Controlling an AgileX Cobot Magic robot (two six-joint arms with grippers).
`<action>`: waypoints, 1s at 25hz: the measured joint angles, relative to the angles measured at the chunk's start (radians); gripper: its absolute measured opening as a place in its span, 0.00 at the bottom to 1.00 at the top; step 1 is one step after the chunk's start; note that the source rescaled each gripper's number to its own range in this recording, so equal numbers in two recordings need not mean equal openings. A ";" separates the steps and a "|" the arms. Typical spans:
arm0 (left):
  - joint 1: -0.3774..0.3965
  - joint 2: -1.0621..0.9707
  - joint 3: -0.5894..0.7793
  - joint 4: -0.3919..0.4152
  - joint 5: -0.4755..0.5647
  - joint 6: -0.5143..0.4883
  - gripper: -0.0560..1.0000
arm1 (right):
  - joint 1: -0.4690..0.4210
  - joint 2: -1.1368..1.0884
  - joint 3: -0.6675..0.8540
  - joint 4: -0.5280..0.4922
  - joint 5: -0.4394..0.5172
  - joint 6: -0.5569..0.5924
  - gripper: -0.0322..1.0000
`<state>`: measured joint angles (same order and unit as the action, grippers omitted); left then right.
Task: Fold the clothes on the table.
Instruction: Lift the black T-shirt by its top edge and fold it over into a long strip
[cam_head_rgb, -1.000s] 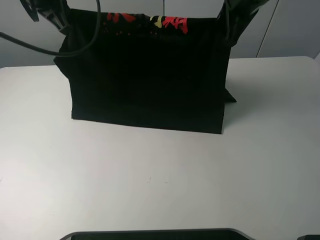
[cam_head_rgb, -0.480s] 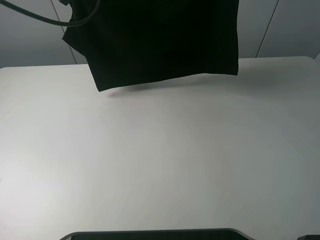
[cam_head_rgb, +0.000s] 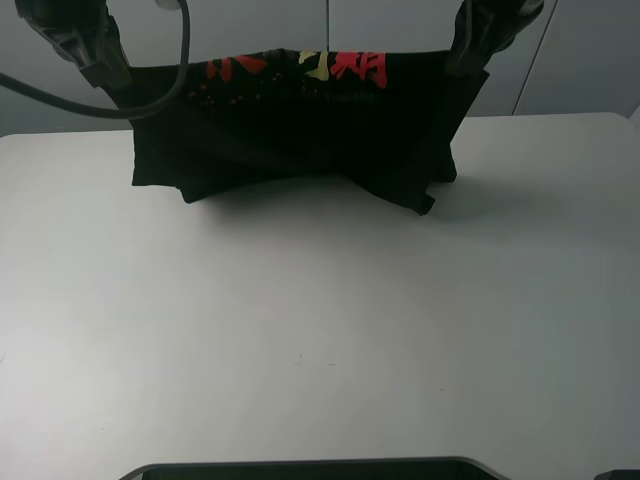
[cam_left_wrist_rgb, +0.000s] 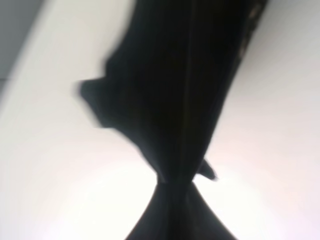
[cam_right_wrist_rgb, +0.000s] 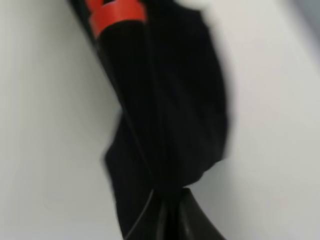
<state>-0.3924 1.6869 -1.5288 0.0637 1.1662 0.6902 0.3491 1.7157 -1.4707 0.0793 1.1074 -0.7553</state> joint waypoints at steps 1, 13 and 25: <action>-0.008 0.000 0.000 -0.036 0.020 0.014 0.05 | 0.000 0.000 0.037 0.027 0.023 0.005 0.04; -0.046 0.004 0.346 -0.064 0.044 0.070 0.05 | 0.000 0.000 0.439 0.174 -0.042 -0.028 0.04; -0.046 0.006 0.451 -0.009 0.048 0.072 0.05 | 0.000 0.000 0.457 0.306 0.041 -0.074 0.04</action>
<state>-0.4381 1.6929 -1.0780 0.0545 1.2140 0.7620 0.3491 1.7157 -1.0133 0.3851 1.1487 -0.8297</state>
